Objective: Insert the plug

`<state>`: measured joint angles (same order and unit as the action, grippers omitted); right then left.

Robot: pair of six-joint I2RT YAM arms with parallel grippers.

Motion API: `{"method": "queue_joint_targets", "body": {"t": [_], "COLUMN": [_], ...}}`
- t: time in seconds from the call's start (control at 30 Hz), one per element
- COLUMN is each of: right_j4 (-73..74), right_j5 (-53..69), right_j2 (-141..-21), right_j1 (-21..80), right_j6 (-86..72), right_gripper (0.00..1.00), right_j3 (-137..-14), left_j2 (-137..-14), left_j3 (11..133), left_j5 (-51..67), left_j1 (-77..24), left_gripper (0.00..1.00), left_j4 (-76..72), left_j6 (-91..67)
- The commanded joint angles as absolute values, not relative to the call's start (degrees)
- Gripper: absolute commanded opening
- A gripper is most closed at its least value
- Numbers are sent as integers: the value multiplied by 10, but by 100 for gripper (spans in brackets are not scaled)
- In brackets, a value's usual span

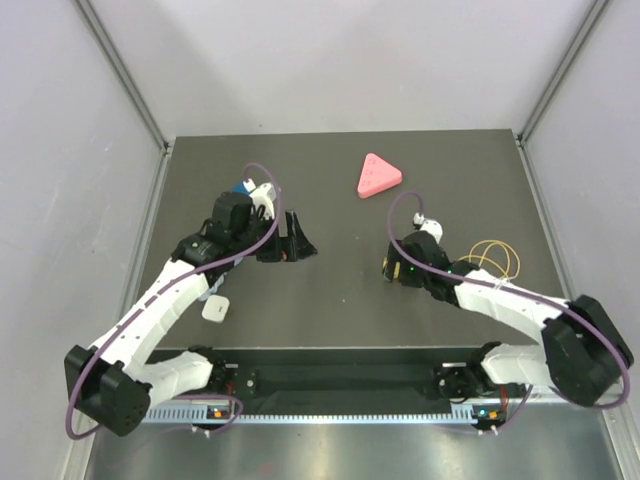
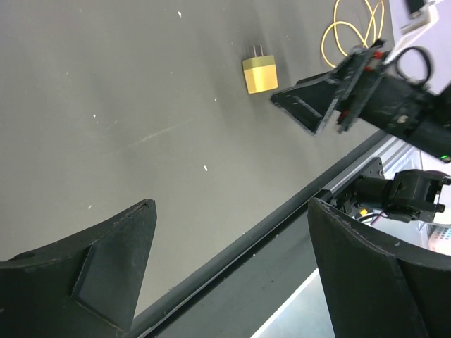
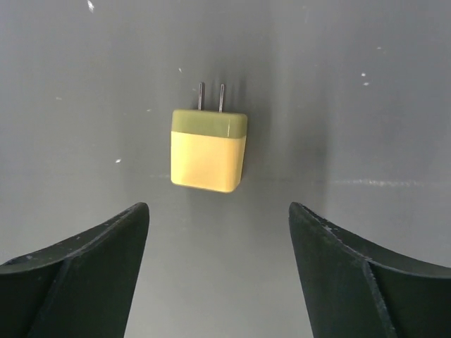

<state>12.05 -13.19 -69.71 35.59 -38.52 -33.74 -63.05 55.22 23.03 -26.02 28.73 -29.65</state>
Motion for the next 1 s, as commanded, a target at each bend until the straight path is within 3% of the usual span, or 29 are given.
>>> {"method": "queue_joint_targets", "body": {"t": [0.0, 0.3, 0.63, 0.97], "right_j4": [57, 30, -31, -38], "right_j5": [-196, -243, -275, -284], "right_j2": [-731, -808, -811, -818], "right_j1": [387, 420, 449, 452], "right_j6": [-366, -356, -325, -309], "right_gripper": [79, 67, 52, 50], "right_j3": [-364, -368, -349, -354], "left_j2": [-614, -604, -632, -681], "left_j3": [548, 546, 546, 531], "left_j5": [222, 279, 291, 339], "left_j1": [-261, -256, -255, -243], "left_gripper": [92, 89, 83, 79], "left_j4": [284, 226, 221, 218], "left_j6": [-302, -338, -344, -366]}}
